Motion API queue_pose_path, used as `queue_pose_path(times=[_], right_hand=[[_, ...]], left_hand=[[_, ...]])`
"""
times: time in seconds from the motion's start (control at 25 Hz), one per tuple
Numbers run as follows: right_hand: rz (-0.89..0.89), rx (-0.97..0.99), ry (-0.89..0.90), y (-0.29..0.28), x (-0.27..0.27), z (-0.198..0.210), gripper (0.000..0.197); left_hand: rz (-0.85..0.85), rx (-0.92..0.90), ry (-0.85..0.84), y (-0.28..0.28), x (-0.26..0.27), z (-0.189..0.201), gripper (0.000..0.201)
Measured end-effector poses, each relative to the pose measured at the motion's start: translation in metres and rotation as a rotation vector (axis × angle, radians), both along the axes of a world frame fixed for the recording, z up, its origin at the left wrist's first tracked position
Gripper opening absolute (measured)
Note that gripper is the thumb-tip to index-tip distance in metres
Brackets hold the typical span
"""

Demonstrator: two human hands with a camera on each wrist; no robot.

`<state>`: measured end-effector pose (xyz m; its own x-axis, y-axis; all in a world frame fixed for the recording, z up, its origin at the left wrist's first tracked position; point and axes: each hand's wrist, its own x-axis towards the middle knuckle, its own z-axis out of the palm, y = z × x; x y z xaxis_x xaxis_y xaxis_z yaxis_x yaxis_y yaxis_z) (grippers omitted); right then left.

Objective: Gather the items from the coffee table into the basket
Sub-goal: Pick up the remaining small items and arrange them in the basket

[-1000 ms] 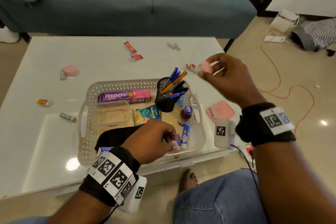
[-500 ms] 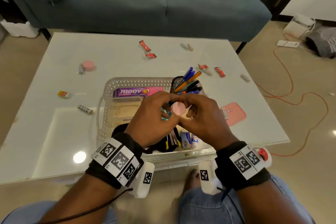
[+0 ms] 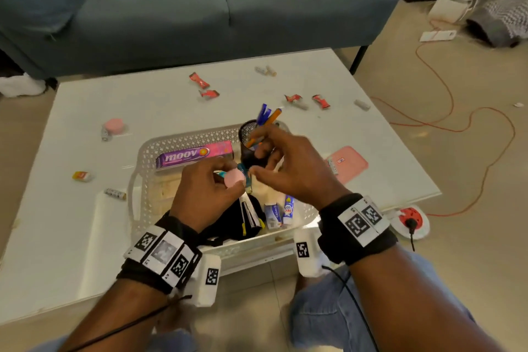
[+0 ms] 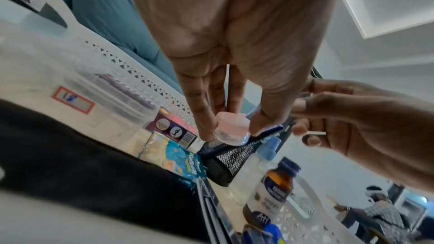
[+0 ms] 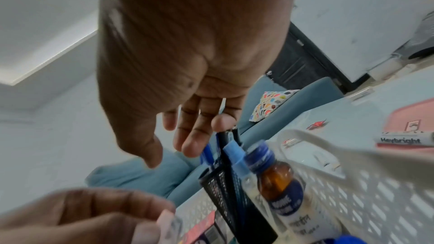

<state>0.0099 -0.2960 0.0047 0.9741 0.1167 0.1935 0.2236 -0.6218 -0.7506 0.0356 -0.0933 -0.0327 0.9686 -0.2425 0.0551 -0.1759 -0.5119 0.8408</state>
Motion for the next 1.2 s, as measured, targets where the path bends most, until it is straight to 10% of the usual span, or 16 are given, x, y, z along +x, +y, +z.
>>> queue_pose_path(times=[0.28, 1.2], right_hand=[[-0.354, 0.149, -0.134, -0.056, 0.010, 0.004, 0.027], [-0.363, 0.189, -0.181, -0.070, 0.025, 0.001, 0.006]], left_hand=[[-0.202, 0.298, -0.035, -0.055, 0.011, -0.011, 0.035], [-0.502, 0.861, -0.089, -0.085, 0.035, -0.001, 0.022]])
